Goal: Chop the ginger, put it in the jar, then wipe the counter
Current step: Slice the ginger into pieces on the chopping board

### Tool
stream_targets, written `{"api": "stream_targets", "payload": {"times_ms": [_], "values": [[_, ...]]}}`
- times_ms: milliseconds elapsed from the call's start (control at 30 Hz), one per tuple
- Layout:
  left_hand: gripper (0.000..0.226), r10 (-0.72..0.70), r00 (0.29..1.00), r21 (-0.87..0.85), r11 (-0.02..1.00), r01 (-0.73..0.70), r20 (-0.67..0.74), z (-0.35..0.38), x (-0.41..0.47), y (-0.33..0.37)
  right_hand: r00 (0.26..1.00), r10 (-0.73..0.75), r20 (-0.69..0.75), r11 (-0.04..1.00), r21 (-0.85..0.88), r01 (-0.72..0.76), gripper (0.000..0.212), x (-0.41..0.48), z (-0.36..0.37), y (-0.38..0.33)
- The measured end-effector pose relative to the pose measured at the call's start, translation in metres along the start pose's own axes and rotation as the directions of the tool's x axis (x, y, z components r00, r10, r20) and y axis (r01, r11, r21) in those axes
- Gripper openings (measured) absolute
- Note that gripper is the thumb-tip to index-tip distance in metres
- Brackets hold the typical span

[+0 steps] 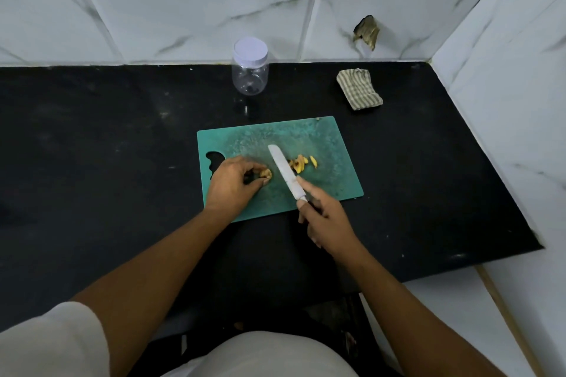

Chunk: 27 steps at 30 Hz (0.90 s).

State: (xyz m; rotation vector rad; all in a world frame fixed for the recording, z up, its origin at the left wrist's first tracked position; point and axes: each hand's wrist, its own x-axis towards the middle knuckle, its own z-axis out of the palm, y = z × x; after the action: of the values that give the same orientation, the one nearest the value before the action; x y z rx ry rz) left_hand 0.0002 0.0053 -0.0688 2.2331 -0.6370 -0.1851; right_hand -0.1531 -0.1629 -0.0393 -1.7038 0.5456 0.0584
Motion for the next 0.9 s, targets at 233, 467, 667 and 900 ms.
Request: {"api": "stream_targets", "payload": {"times_ms": [233,467,667,900], "values": [[0.035,-0.004,1.000,-0.036,0.999,0.003,-0.030,0.000,-0.004,-0.001,0.981,-0.128,-0.147,0.989,-0.091,0.115,0.053,-0.005,-0.011,-0.012],[0.020,-0.017,0.998,0.038,0.999,0.020,-0.060,-0.002,-0.008,0.003,0.954,-0.281,-0.104,0.825,-0.535,0.184,0.058,-0.022,0.003,-0.005],[0.021,-0.057,0.996,0.043,0.997,0.060,-0.074,0.000,-0.007,0.004,0.968,-0.250,-0.007,0.714,-0.677,0.179,0.063,-0.032,0.021,-0.002],[0.014,-0.070,0.993,0.019,0.997,0.072,-0.096,0.002,-0.007,0.007,0.977,-0.212,0.010,0.628,-0.765,0.144,0.064,-0.030,0.026,0.001]]}}
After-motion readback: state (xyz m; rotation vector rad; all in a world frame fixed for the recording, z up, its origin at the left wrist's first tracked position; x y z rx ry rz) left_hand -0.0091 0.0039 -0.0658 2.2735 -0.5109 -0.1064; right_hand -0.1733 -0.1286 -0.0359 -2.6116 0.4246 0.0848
